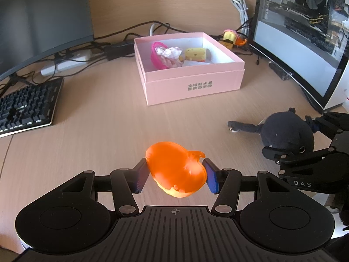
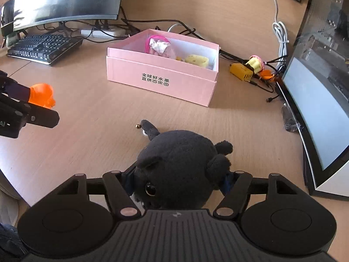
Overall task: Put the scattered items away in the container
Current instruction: 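Lift the black plush toward the pink box while the left holds the orange cup, then lower the plush and orange cup into the pink box and open both grippers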
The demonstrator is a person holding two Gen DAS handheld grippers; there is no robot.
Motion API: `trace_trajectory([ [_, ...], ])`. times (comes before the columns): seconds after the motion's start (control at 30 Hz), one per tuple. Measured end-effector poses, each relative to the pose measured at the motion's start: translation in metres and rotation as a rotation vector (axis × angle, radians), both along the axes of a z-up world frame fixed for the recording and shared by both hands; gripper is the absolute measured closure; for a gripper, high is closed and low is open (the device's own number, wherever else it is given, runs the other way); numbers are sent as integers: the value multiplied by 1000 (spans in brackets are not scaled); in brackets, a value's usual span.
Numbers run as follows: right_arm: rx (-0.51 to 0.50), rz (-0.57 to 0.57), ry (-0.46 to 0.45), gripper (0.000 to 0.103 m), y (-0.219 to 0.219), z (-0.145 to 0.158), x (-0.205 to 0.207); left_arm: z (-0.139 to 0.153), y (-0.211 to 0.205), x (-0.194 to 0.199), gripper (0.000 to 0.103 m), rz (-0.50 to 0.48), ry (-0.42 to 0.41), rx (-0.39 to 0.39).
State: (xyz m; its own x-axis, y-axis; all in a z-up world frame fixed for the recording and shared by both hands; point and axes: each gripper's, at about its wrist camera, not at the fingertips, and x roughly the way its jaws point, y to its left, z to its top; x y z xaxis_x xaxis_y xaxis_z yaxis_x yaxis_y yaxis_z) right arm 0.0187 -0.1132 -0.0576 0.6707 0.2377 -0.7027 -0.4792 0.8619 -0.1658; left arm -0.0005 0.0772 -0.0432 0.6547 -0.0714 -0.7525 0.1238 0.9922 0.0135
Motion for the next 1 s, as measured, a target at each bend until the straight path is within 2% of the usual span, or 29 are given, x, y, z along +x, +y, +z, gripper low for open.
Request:
trace_trajectory([
  [0.3, 30, 30, -70, 34, 2, 24, -12, 3, -14, 6, 44, -45, -15, 3],
  [0.5, 65, 44, -133, 34, 3, 51, 2, 11, -21, 22, 44, -57, -43, 7],
  [0.63, 99, 52, -182, 34, 9, 71, 29, 22, -26, 47, 44, -51, -81, 18],
  [0.87, 193, 68, -271, 34, 22, 115, 97, 58, -29, 110, 44, -40, -212, 38],
  [1.0, 281, 68, -271, 34, 26, 135, 146, 73, -24, 154, 44, -14, -248, 40],
])
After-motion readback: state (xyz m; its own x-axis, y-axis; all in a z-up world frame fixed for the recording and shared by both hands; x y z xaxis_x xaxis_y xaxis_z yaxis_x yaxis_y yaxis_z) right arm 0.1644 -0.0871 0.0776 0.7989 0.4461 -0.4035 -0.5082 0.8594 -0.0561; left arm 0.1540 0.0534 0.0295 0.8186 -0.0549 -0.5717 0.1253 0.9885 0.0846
